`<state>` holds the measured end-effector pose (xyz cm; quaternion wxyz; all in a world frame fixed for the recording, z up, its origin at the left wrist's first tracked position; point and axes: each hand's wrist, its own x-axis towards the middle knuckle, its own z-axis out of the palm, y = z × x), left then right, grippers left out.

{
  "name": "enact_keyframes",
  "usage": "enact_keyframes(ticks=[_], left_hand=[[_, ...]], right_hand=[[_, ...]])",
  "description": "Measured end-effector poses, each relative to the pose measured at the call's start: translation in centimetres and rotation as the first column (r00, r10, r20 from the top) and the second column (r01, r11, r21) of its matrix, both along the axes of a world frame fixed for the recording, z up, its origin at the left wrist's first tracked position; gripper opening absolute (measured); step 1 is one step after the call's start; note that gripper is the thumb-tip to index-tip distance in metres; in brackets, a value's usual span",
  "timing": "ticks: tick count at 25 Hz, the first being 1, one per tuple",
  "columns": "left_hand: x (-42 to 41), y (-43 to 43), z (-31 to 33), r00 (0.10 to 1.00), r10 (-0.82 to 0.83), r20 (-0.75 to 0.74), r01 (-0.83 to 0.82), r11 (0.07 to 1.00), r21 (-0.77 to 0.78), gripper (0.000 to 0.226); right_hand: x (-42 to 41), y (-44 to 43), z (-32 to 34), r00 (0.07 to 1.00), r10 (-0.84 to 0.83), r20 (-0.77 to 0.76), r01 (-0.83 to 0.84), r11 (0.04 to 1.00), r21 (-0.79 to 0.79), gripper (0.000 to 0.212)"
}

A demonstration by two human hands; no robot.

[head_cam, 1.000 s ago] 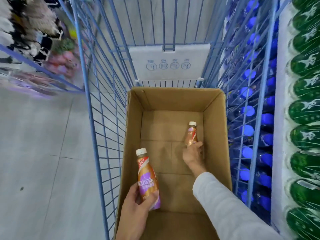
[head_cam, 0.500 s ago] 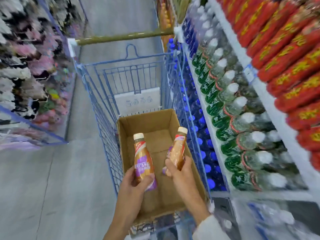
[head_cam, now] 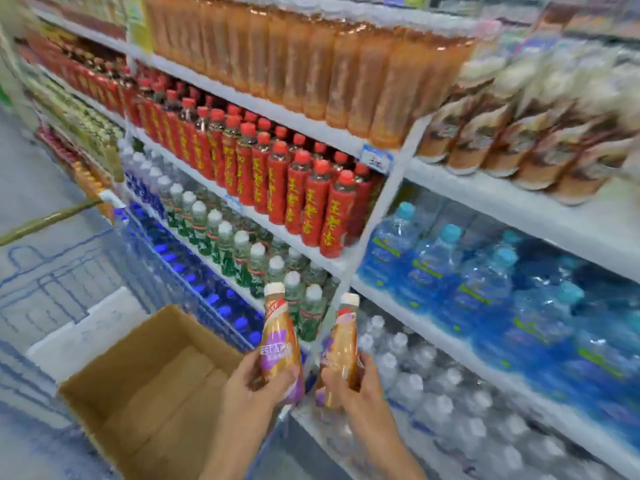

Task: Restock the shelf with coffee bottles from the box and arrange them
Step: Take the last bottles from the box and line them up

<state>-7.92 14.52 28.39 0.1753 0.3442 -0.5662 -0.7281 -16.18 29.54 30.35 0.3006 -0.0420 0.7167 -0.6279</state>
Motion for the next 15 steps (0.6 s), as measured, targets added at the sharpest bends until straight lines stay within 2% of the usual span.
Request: enact_keyframes(ticks=[3, 7, 11, 13, 15], left_hand=[[-5.3, 6.0, 2.0, 0.971, -0.237, -0.04, 0.236, 0.971, -0.029, 0.047], [-10.3, 16.2, 4.6, 0.881, -0.457, -0.12, 0.451, 0.889, -0.079, 0.054], [-13.7, 27.0, 6.7, 0.788, -0.592, -0.17, 0.579, 0.806, -0.12, 0.08], [-15.0, 32.1, 8.8, 0.748, -0.639, -0.181, 0.618, 0.769, -0.164, 0.079], [-16.5, 36.6, 11.3, 0.707, -0.678, -0.203, 0.643, 0.735, -0.215, 0.072]], right_hand=[[-1.9, 8.5, 2.6, 0.983, -0.162, -0.092, 0.158, 0.986, -0.05, 0.039], [-3.4, 19.7, 4.9, 0.884, -0.455, -0.111, 0.446, 0.89, -0.098, 0.047], [-3.5, 31.2, 8.2, 0.816, -0.554, -0.163, 0.539, 0.832, -0.133, 0.057], [-4.0, 36.3, 9.7, 0.787, -0.584, -0.199, 0.567, 0.812, -0.139, 0.066], [-5.0, 40.5, 11.3, 0.76, -0.604, -0.241, 0.583, 0.797, -0.159, 0.058]])
